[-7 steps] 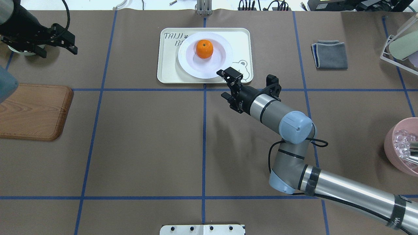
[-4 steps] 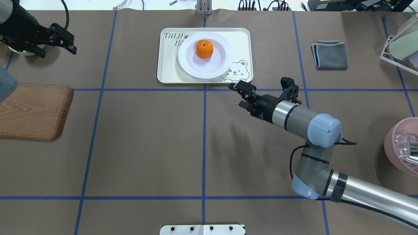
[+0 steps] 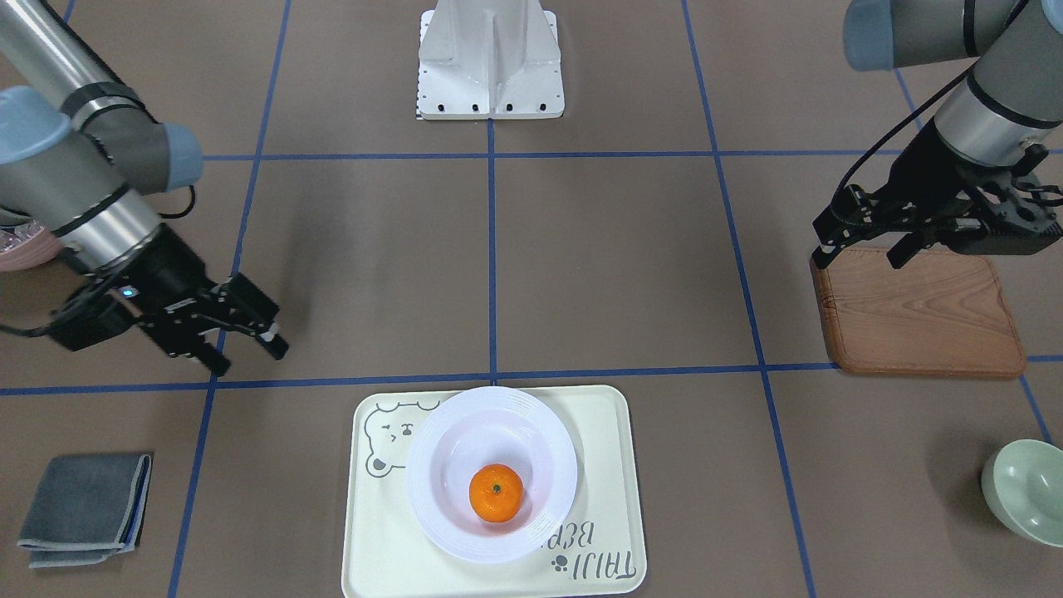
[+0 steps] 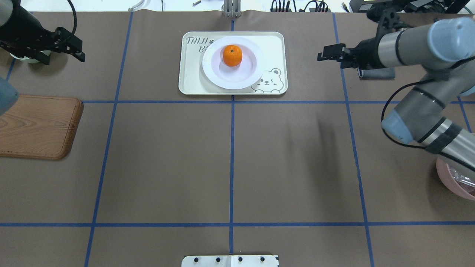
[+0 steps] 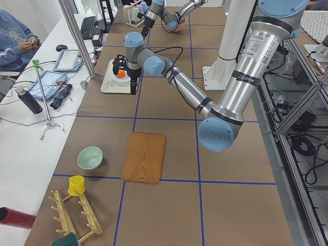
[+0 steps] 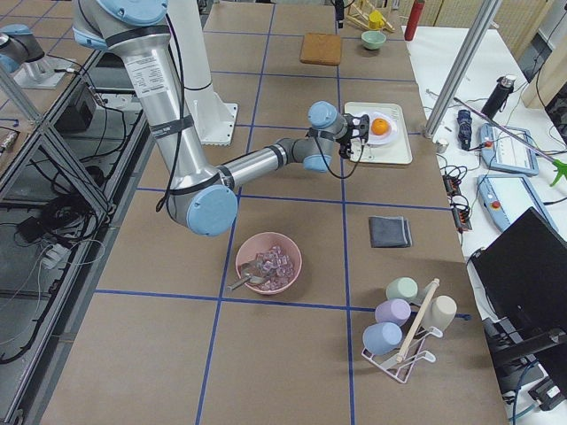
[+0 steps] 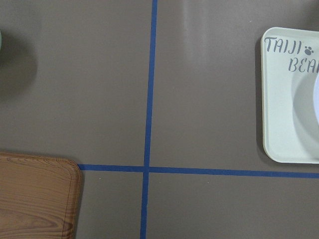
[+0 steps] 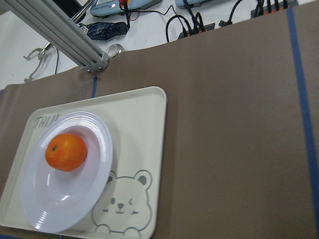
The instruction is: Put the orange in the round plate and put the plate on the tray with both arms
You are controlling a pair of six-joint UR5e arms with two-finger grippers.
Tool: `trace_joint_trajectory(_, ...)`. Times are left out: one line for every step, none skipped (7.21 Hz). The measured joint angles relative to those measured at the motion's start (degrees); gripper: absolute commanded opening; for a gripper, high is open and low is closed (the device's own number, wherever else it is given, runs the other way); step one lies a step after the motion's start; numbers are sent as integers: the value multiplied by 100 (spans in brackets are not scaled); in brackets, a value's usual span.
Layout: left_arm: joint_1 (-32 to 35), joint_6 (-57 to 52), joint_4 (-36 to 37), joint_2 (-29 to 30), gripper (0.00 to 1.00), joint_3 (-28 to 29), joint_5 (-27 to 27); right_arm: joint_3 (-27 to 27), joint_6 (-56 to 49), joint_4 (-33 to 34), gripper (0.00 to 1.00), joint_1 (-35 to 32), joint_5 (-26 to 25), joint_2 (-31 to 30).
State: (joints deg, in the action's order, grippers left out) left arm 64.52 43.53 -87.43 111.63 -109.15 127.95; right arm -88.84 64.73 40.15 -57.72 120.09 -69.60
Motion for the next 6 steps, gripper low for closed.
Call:
trace_joint_trajectory(142,-530,40,-99,98,9,-12,-18,-1114,425,100,-561,538,-181)
trace_joint_trajectory(352,-1284,135,-282,98,15,-19,-23,-2159,771,100,-1030,906,-420)
trace_joint_trajectory(610,-2155,262,-504,98,36,-23,-24,-3285,1184,100,-1457,1113,-664)
trace_joint_trajectory(850,-2936,358,-693,98,97,-22,-23,-4334,1666,100,-1820,1200,-839)
trace_joint_trajectory(1084,-3657,435,-839,98,216,-19,-22,-5275,2253,100,-2154,1254,-916)
trace_joint_trajectory(1312,-4332,512,-941,98,373,-17,-39,-6056,2877,100,-2429,1310,-936)
